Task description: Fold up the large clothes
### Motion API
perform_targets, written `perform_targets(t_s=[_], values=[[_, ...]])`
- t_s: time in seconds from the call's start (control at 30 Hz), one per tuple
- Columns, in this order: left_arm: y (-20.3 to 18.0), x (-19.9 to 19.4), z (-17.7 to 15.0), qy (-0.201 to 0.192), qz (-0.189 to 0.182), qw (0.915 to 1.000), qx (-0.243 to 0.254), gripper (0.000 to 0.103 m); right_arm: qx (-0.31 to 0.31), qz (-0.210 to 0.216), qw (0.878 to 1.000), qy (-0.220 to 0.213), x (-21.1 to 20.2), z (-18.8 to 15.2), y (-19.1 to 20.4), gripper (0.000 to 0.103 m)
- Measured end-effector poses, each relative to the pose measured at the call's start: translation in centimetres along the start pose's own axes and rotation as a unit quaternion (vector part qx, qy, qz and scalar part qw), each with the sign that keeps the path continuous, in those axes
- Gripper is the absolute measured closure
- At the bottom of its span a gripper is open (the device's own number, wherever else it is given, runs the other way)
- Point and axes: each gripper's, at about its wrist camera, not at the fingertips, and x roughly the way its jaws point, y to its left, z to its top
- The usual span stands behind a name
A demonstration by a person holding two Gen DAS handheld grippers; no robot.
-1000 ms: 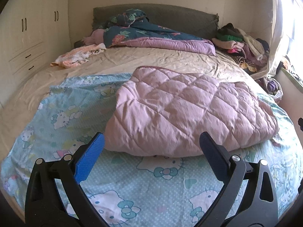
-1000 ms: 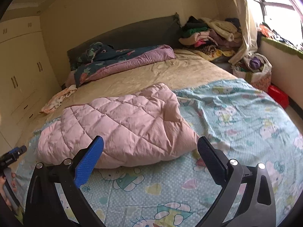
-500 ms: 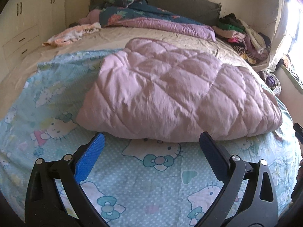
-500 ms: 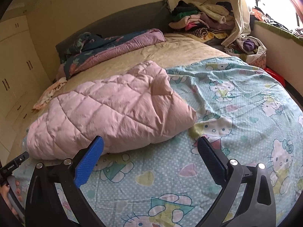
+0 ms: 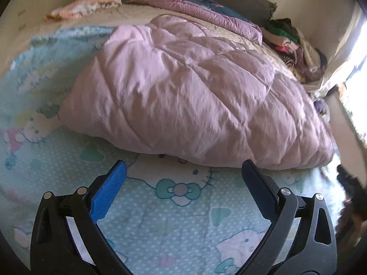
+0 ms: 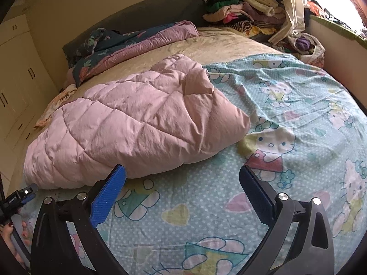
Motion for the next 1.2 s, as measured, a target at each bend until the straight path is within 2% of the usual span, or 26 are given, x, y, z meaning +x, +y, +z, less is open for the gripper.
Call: perform_targets(t_s=[0.2,0.3,0.47,0.63,0.77,1.0,1.2], values=[[1.8,0.3,1.0,-0.001,-0.045,0.9964,-0.072,0.009,0.007,-0.001,1.0,0.005,0.9,0.3,0.3,0.004],[2.9,0.4,1.5,-0.011,-0.076,0.9898,-0.12,0.009,0.021,0.003,1.0,0.007,1.4,0.6,0.1,0.004],[4.6,1.7,2.0,-0.006,-0.092,0.9812,-0.17,0.009,0.042,0.011,0.999,0.013,2.3,1.1,-0.1,0.004],[6.1,3.6,2.9,0.009,-0.122,0.9677,-0.221,0.008,0.072,0.022,0.997,0.03,3.5,1.4,-0.5,0.004],[6.2,4.2,3.5,0.009,-0.119,0.9682,-0.22,0.008,0.138,0.054,0.988,0.048,4.8,1.6,-1.6,0.004],[6.4,5.0,4.0,0.007,-0.124,0.9685,-0.216,0.008,0.237,0.095,0.966,0.045,8.0,2.7,-2.9,0.004],[5.9,5.3,4.2,0.002,-0.123,0.9682,-0.218,0.008,0.254,0.106,0.961,0.034,10.0,3.2,-2.8,0.004]])
